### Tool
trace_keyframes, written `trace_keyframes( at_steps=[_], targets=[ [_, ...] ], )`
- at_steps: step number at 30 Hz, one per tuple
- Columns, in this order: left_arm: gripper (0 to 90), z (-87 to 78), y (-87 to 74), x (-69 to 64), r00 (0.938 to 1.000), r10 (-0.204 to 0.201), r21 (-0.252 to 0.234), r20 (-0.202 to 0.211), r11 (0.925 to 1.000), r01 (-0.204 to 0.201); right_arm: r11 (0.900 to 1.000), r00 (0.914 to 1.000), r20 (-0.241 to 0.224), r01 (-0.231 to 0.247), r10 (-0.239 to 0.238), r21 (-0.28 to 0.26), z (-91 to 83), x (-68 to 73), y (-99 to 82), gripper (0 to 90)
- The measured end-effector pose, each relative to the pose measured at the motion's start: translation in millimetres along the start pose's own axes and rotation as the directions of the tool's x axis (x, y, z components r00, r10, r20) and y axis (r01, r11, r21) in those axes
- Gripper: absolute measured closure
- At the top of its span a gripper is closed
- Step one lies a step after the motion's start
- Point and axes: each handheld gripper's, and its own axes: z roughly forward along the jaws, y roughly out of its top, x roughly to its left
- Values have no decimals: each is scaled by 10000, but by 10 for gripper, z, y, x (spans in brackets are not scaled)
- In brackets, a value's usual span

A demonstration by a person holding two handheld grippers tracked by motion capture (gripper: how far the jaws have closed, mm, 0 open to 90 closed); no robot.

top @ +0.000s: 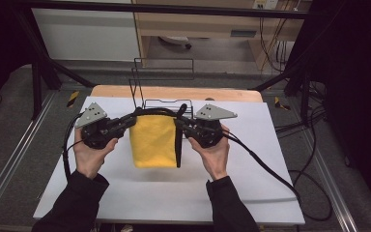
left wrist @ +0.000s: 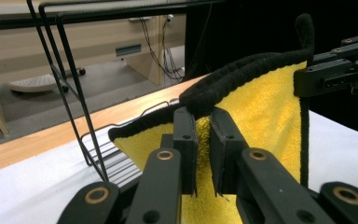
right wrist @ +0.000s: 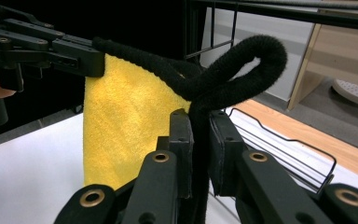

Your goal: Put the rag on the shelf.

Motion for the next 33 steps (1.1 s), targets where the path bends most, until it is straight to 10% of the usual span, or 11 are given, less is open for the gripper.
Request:
trace_keyframes(
  at_steps=[33],
  targets=[
    [825, -80, 675, -173, 9943, 1058, -1479, -131, 9832, -1066, 9823, 9931, 1006, 767, -600, -1708, -340, 30, 520, 812]
  ],
)
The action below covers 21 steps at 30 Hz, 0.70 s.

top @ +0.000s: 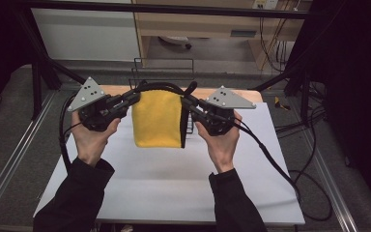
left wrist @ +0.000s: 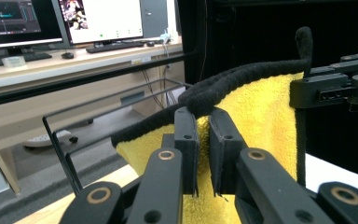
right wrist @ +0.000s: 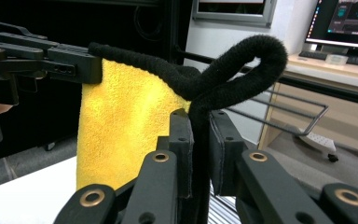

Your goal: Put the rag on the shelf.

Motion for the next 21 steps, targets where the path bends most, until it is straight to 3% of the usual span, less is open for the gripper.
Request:
trace_keyframes(
  at_steps=[10, 21],
  targets=[
    [828, -14, 147, 29, 9999, 149, -352, -19, 9993, -150, 9991, 9997, 219, 124, -115, -395, -9, 5, 137, 812],
    [830, 3, 445, 53, 9989, 460, -789, -111, 9958, -468, 9961, 9987, 450, 263, -226, -839, -20, -50, 402, 812]
  ],
)
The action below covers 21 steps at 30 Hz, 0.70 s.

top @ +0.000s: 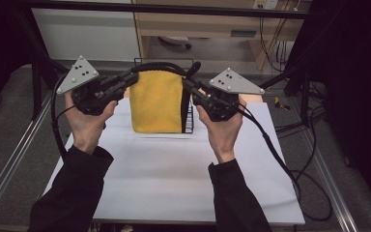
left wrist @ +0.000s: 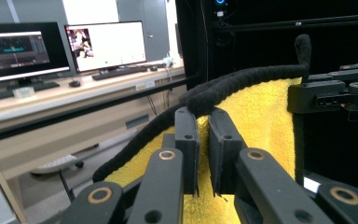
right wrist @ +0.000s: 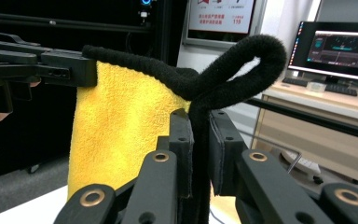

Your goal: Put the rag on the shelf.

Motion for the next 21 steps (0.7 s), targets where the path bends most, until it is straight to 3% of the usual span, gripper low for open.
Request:
trace_keyframes(
  at_steps=[11, 21],
  targets=[
    [830, 115, 281, 56, 9992, 374, -269, -133, 9989, -378, 9989, 9993, 340, 182, -167, -434, 45, -116, 244, 812],
    [830, 298, 490, 201, 9981, 528, -226, -317, 9983, -535, 9971, 9975, 664, 276, -229, -707, 166, -224, 412, 812]
  ],
)
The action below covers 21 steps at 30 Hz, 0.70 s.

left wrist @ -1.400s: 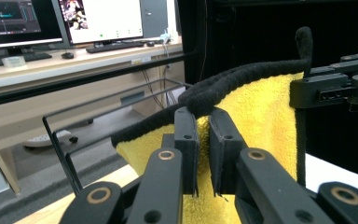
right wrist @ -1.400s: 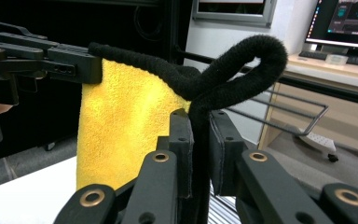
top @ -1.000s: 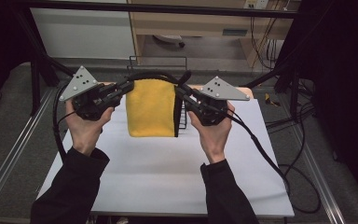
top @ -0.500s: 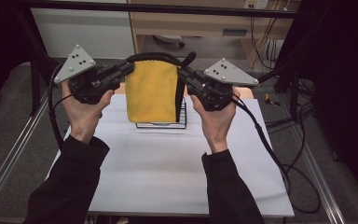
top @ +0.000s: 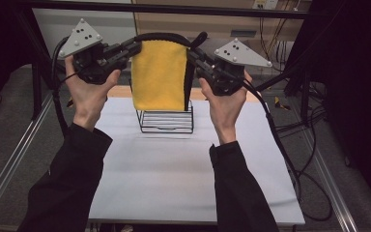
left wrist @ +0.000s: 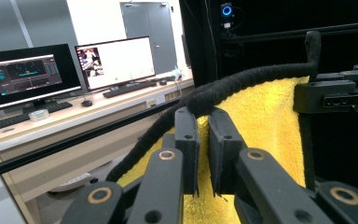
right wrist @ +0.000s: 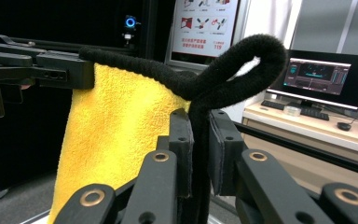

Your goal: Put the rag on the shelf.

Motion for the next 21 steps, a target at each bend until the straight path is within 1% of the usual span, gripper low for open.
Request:
trace_keyframes(
  at_steps=[3, 8, 13, 17, 21],
  targets=[
    [829, 58, 35, 52, 10000, -64, -23, -54, 10000, 64, 10000, 10000, 77, 1, 0, -24, 69, -44, 38, 812],
    [829, 153, 46, 155, 9997, -174, -82, -159, 9998, 173, 10000, 9999, 155, 14, -14, -15, 190, -109, 66, 812],
    [829, 241, 98, 275, 9989, -419, -242, -214, 9989, 414, 10000, 9996, 254, 81, -80, -54, 327, -190, 124, 812],
    [829, 319, 156, 338, 9989, -266, -312, -397, 9992, 254, 9997, 9994, 318, 156, -150, -184, 422, -251, 167, 811],
    [829, 410, 146, 423, 9980, -398, -335, -484, 9987, 382, 9997, 9993, 360, 114, -107, -207, 537, -318, 184, 811]
  ],
)
